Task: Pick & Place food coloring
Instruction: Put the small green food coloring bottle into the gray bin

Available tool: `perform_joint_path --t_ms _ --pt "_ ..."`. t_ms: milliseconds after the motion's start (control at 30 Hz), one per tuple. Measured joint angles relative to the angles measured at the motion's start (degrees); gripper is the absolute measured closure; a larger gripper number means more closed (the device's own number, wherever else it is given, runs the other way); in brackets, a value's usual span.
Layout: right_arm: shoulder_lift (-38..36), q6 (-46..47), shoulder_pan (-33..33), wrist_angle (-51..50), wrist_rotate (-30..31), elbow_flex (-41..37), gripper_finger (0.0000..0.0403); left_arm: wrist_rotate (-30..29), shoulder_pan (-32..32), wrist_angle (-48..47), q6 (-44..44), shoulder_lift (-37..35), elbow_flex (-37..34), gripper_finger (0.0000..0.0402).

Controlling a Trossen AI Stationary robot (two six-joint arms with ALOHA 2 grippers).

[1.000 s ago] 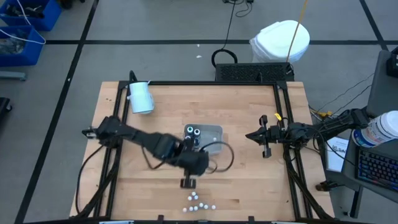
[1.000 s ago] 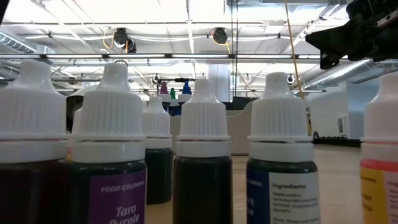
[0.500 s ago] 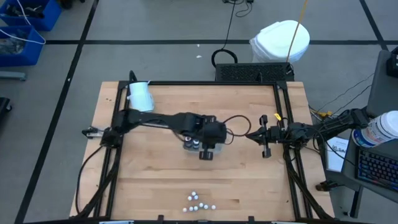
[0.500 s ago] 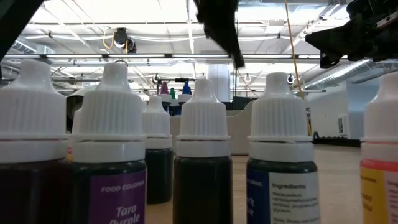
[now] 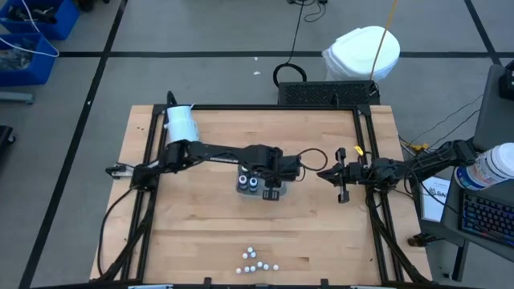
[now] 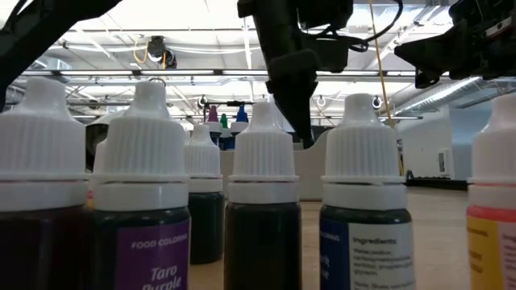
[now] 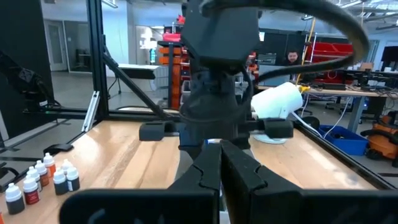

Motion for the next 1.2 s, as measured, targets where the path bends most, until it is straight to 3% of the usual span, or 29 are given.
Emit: perform_joint_path --t_ms 1200 --pt "0.01 -0.17 -0.01 -0.07 -0.04 0.0 0.0403 1.09 3.96 1.51 -2.2 3.16 0.02 0.0327"
